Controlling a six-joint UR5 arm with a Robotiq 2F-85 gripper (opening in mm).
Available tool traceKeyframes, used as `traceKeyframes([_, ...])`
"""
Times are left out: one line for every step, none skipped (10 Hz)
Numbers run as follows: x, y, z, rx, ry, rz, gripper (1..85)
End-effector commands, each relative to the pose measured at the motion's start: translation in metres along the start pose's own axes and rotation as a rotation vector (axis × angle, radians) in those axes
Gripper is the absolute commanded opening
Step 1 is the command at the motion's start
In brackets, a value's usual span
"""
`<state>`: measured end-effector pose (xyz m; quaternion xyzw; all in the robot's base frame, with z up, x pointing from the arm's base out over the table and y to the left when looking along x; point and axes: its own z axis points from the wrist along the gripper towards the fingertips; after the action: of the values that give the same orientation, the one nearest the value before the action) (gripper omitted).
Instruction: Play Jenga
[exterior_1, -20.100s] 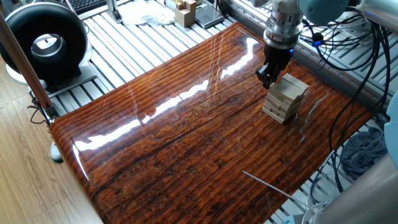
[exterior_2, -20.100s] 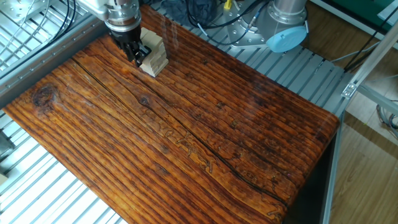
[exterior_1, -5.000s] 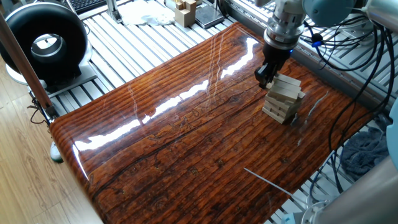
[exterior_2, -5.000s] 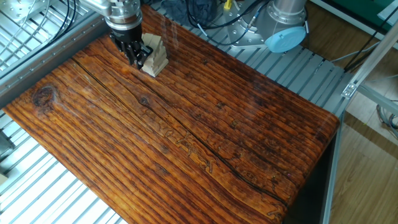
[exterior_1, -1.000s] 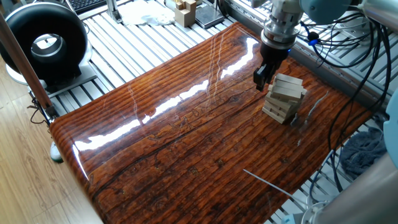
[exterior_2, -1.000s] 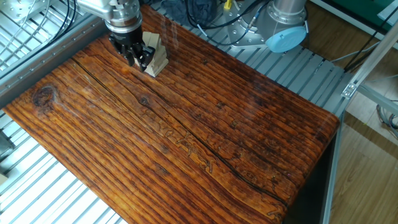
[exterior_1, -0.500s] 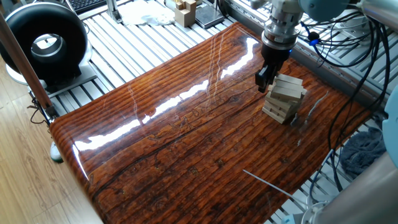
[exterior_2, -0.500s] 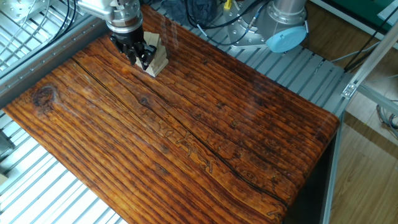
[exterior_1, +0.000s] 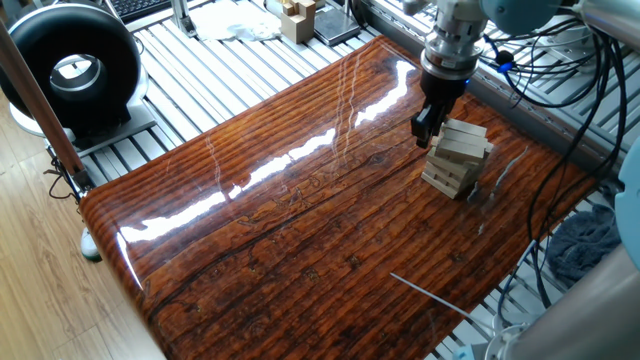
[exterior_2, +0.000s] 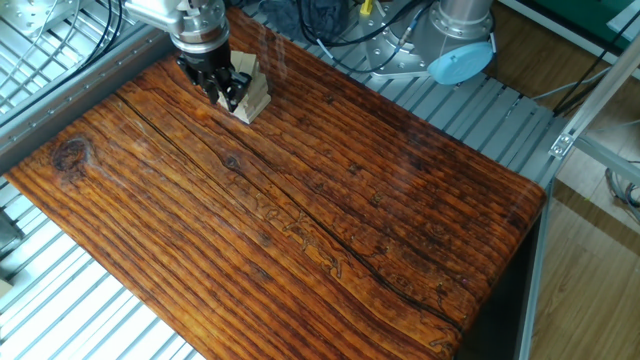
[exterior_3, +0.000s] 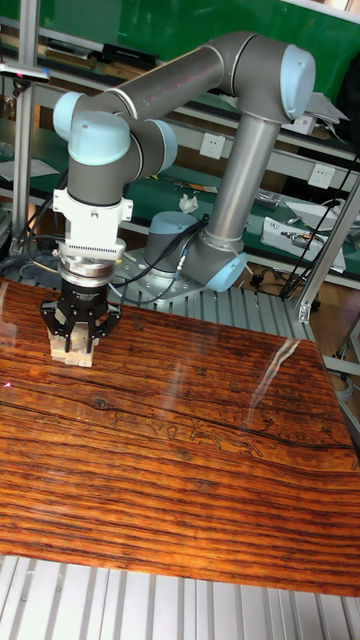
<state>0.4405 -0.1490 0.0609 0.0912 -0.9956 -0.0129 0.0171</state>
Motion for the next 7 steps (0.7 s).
traceKeyframes([-0.0028,-0.0002,-0.0014,-0.001,-0.007,0.01,29.7])
traceKeyframes([-0.0031,0.0001,-0.0016,-0.002,-0.006,0.011,27.3])
traceKeyframes([-0.0035,-0.0001,-0.0018,0.0,-0.006,0.011,24.0])
traceKeyframes([-0.004,-0.0007,-0.0021,0.003,-0.005,0.011,21.3])
traceKeyframes([-0.004,-0.0009,-0.0024,0.004,-0.003,0.013,19.7])
traceKeyframes([-0.0041,-0.0012,-0.0025,0.006,-0.003,0.013,19.3])
traceKeyframes([-0.0042,-0.0012,-0.0025,0.006,-0.003,0.012,19.3])
